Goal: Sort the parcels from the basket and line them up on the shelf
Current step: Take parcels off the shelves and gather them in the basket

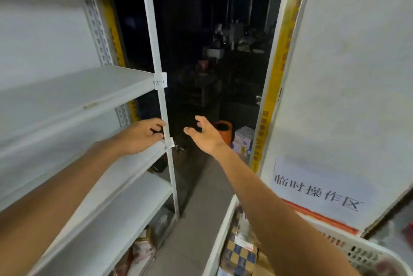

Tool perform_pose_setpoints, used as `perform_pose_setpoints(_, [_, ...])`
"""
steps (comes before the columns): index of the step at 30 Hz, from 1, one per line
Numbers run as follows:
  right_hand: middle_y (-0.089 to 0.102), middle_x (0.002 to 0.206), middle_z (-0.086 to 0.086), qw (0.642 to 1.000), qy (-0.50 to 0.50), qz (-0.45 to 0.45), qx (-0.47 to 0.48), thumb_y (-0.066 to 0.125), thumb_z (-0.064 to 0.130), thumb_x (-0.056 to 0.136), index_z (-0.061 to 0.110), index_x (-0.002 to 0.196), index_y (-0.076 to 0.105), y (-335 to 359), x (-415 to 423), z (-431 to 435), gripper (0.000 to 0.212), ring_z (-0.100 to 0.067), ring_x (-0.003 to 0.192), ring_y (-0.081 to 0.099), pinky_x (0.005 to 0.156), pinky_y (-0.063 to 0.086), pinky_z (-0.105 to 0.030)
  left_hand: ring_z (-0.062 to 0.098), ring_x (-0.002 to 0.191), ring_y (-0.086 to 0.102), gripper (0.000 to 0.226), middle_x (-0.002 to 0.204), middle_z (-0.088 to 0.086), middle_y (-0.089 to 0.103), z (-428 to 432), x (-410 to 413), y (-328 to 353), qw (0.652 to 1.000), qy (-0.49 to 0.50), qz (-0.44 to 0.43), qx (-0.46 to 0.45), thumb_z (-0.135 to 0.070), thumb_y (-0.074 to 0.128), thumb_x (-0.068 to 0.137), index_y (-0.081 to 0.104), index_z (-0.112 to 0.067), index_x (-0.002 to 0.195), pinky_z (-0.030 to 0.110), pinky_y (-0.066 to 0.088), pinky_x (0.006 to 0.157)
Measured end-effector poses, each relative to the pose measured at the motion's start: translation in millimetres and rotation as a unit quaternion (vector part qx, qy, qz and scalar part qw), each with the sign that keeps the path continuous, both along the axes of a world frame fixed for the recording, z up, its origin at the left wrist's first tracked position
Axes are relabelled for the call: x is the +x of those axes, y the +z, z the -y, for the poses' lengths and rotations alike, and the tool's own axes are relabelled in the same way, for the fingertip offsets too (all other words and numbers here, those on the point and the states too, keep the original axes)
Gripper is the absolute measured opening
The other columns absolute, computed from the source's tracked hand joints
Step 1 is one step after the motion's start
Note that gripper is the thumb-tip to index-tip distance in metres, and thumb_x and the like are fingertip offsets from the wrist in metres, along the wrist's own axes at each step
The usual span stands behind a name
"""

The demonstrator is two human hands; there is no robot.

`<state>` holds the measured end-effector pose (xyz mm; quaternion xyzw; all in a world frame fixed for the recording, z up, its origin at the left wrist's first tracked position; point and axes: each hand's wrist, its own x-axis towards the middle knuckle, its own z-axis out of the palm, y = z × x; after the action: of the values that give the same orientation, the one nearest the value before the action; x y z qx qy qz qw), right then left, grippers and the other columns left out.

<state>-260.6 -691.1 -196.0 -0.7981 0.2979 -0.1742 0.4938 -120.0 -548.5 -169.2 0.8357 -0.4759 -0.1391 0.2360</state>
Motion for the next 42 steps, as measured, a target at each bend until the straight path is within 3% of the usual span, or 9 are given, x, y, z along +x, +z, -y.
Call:
perform_pose_setpoints(5, [0.031,0.157,-0.004,0.994,0.1,0.032,-0.015,0.055,0.037,0.097,0.024,0.153,0.024,16.9,40.7,-14.8,0.066,-0.025,0.142,0.032,0.112,0.03,-0.036,0.024,0.128,0.047,0.038,0.139,0.003,0.05,-50.1,14.2,13.9,0.994,0.106,0.03,-0.012,-0.023,0.054,0.096,0.049,-0.025,0.133,0.042,0.035,0.111])
perform_pose_setpoints(11, [0.033,0.155,-0.004,0.965,0.25,0.005,-0.082,0.057,0.046,0.093,0.021,0.15,0.033,40.4,80.1,-49.0,0.067,-0.024,0.14,0.035,0.108,0.031,-0.032,0.023,0.121,0.054,0.039,0.13,0.005,0.059,-122.3,11.5,35.4,0.972,0.205,0.115,-0.005,-0.023,0.06,0.092,0.052,-0.02,0.131,0.031,0.037,0.105])
perform_pose_setpoints(16, [0.033,0.155,-0.002,0.936,0.339,0.039,-0.09,0.06,0.045,0.092,0.021,0.151,0.029,60.6,101.8,-112.7,0.072,-0.023,0.14,0.035,0.106,0.03,-0.029,0.027,0.115,0.056,0.039,0.128,0.007,0.059,-189.2,-0.8,61.7,0.945,0.298,0.136,-0.011,-0.02,0.059,0.093,0.053,-0.018,0.131,0.028,0.038,0.095])
perform_pose_setpoints(20, [0.045,0.148,0.001,0.91,0.399,0.067,-0.093,0.062,0.044,0.091,0.019,0.142,0.045,76.8,119.2,-177.1,0.059,-0.017,0.136,0.042,0.102,0.033,-0.024,0.025,0.115,0.055,0.041,0.13,0.006,0.058,-258.8,-13.3,75.6,0.92,0.365,0.145,-0.007,-0.022,0.058,0.094,0.05,-0.022,0.133,0.029,0.038,0.095])
perform_pose_setpoints(23, [0.045,0.147,0.0,0.887,0.449,0.068,-0.088,0.061,0.046,0.091,0.023,0.14,0.048,89.1,126.8,-230.7,0.056,-0.016,0.133,0.045,0.097,0.036,-0.025,0.024,0.113,0.056,0.04,0.129,0.004,0.059,-313.5,-27.6,82.7,0.901,0.406,0.151,-0.007,-0.025,0.06,0.093,0.051,-0.024,0.132,0.032,0.04,0.097])
perform_pose_setpoints(26, [0.042,0.149,-0.003,0.872,0.475,0.089,-0.08,0.059,0.044,0.092,0.022,0.144,0.041,98.0,133.0,-284.5,0.059,-0.018,0.133,0.045,0.095,0.036,-0.024,0.021,0.113,0.057,0.042,0.128,0.003,0.059,-365.8,-42.2,87.2,0.888,0.431,0.158,0.004,-0.028,0.063,0.09,0.052,-0.026,0.131,0.03,0.042,0.094])
perform_pose_setpoints(30, [0.038,0.152,-0.005,0.858,0.497,0.111,-0.07,0.058,0.043,0.093,0.021,0.148,0.035,108.0,134.3,-355.5,0.063,-0.02,0.138,0.04,0.105,0.033,-0.029,0.019,0.115,0.057,0.044,0.13,0.001,0.058,-433.0,-57.2,96.4,0.877,0.457,0.148,0.008,-0.031,0.064,0.089,0.051,-0.027,0.132,0.029,0.044,0.095])
perform_pose_setpoints(42, [0.038,0.153,-0.002,0.814,0.563,0.129,-0.069,0.058,0.042,0.094,0.02,0.146,0.039,111.3,156.7,-523.0,0.059,-0.019,0.139,0.037,0.107,0.031,-0.029,0.022,0.12,0.053,0.043,0.134,0.006,0.055,-584.3,-69.6,107.5,0.832,0.536,0.14,-0.029,-0.025,0.059,0.093,0.047,-0.02,0.134,0.03,0.043,0.095])
